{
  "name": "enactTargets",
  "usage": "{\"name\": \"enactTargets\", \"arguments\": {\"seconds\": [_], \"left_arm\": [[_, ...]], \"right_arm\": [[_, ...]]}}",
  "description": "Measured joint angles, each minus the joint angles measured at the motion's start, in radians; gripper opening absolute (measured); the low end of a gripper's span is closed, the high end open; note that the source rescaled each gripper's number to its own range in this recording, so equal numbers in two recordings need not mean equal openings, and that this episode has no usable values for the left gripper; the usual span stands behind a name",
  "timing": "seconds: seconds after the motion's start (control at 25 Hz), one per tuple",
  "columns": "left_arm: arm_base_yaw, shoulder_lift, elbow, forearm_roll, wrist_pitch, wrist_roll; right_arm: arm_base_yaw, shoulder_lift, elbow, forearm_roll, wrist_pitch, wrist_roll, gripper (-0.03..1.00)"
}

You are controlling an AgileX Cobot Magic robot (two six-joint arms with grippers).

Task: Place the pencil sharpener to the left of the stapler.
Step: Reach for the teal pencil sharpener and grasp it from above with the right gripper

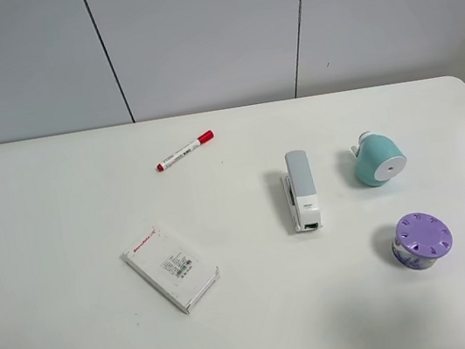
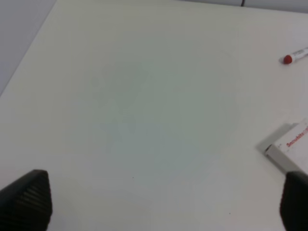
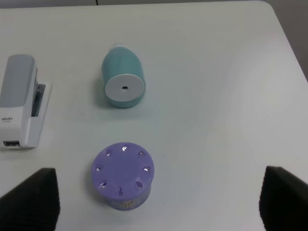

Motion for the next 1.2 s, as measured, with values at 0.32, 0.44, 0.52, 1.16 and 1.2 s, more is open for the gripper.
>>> {"name": "enactTargets", "arguments": {"seconds": [0.32, 0.44, 0.52, 1.16, 1.2], "left_arm": [[0.0, 0.0, 0.0, 0.0, 0.0, 0.0], [0.0, 0.0, 0.0, 0.0, 0.0, 0.0], [0.0, 0.0, 0.0, 0.0, 0.0, 0.0], [0.0, 0.0, 0.0, 0.0, 0.0, 0.0], [0.0, 0.0, 0.0, 0.0, 0.0, 0.0]], "right_arm": [[0.0, 0.218, -0.073, 0.0, -0.001, 0.008, 0.58], [0.0, 0.312, -0.107, 0.0, -0.001, 0.008, 0.58], [0.0, 0.381, -0.14, 0.0, -0.001, 0.008, 0.58], [0.0, 0.855, -0.429, 0.0, 0.005, 0.008, 0.58], [0.0, 0.887, -0.441, 0.0, 0.008, 0.008, 0.58]]}}
